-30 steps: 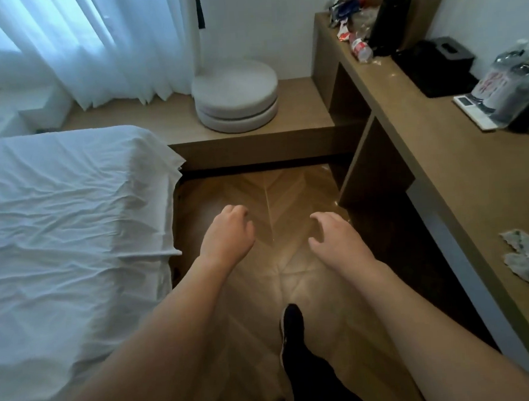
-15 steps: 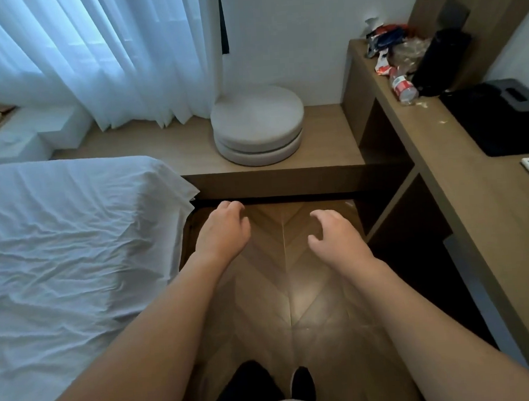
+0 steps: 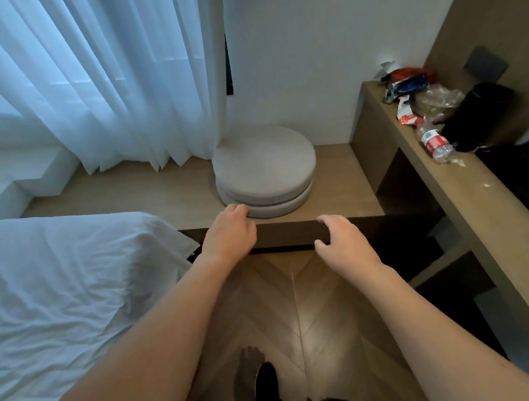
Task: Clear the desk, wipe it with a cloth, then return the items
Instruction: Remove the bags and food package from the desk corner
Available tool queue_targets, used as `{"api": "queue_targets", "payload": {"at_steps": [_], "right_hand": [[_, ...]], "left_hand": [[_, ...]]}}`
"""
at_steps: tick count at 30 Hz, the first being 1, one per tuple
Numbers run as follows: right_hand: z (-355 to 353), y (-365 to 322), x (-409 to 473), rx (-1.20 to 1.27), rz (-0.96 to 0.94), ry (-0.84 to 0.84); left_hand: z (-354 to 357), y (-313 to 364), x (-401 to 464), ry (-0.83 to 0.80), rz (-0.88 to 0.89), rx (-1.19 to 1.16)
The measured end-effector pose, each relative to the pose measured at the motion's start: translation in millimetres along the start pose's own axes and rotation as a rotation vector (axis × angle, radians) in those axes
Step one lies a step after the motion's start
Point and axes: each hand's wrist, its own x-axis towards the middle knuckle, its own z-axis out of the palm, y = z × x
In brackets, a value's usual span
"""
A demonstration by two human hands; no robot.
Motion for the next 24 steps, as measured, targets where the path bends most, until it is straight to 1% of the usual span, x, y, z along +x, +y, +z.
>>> {"api": "queue_targets", "payload": {"at_steps": [4, 8, 11, 19, 22, 24], "right_hand": [[-4, -20, 58, 0.004, -0.001, 0.014], [-6, -24, 115, 0.009, 0.042, -0.001], [-11, -21, 165, -0.003, 0.03, -0.031], [-51, -12, 306, 0.009, -0.029, -0.073], [-62, -10, 346, 0.013, -0.043, -0.077], [-65, -10, 367, 0.025, -0.033, -0.101]], "left_hand": [[-10, -14, 65, -0.019, 0.009, -0.002], [-9, -20, 123, -0.045, 0.026, -0.019], [-2, -21, 170, -0.059, 0.023, -0.039], [-5, -8, 310, -0.019, -0.03, -0.015], [-7, 3, 353, 0.014, -0.025, -0.007], [-7, 8, 375, 0.001, -0.028, -0.016]]}}
